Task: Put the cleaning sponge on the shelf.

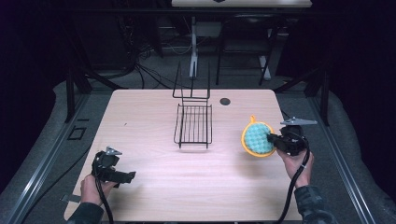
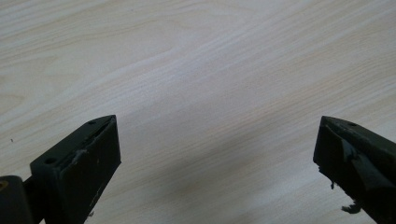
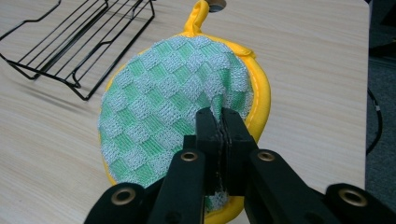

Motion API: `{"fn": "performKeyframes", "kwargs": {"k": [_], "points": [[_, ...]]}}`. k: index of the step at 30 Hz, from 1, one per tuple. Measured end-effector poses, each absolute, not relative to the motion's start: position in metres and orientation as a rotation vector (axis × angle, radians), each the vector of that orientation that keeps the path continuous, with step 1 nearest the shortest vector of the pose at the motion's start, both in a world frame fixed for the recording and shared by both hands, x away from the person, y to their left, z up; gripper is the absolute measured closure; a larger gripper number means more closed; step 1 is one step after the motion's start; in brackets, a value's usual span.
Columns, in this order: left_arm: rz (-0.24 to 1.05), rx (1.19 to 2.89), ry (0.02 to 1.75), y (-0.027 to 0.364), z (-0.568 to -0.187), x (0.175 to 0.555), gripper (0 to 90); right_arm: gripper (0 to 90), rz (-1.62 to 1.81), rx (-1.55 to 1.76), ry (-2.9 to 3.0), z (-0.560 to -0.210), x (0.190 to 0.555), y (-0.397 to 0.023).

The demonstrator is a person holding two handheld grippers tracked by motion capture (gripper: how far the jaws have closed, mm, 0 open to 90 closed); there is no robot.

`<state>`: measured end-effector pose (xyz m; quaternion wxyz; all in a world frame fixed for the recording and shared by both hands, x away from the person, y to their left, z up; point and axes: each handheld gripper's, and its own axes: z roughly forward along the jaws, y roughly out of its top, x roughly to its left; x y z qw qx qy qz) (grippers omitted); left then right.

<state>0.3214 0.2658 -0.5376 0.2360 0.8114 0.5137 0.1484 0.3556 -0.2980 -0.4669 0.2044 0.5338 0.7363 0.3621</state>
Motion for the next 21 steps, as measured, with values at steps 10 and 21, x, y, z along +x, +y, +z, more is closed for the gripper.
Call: {"fn": "performKeyframes", "kwargs": {"k": [10, 21], "points": [[0.399, 2.213, 1.394, 0.266, -0.537, 0.322, 0.5, 87.8, 1.061, 1.47, 2.059, -0.462, 0.359, -0.29], [0.412, 2.202, 1.408, 0.269, -0.537, 0.317, 0.5, 87.9, 1.084, 1.434, 2.08, -0.455, 0.367, -0.274]]}}
